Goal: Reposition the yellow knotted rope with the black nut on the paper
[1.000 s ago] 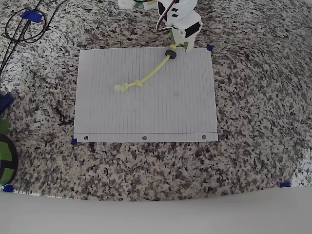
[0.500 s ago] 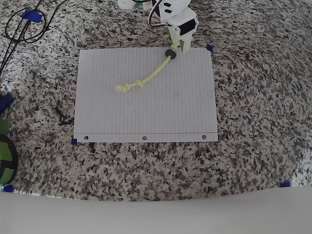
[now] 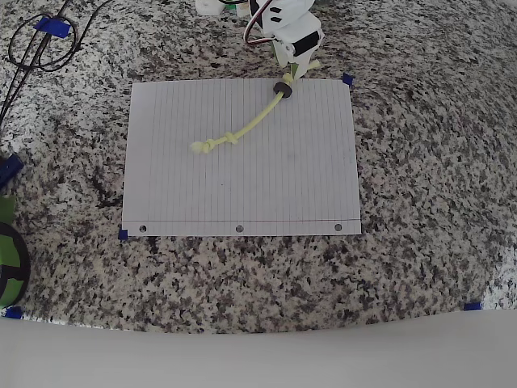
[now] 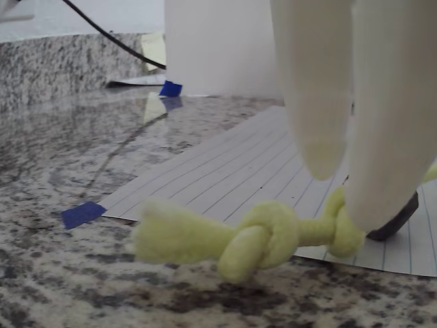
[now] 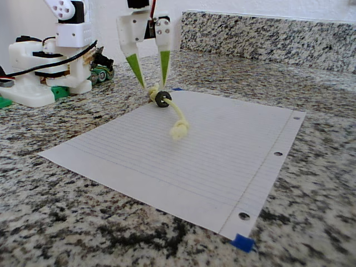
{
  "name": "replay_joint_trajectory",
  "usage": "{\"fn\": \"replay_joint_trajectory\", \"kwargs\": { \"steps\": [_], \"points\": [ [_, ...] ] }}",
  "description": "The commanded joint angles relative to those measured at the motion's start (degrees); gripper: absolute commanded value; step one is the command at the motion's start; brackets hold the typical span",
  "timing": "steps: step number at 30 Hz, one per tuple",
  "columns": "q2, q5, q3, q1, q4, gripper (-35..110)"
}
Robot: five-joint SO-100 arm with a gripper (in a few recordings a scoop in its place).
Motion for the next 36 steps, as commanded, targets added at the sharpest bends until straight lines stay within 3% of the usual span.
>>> {"fn": "replay_joint_trajectory", "kwargs": {
  "steps": [1, 31, 36],
  "points": [
    [-1.2, 0.6, -0.6, -1.8, -0.5, 31],
    [-8.0, 0.1, -0.2, -7.7, -5.7, 29],
    [-9.1, 0.1, -0.1, -7.8, -6.6, 0]
  ]
}}
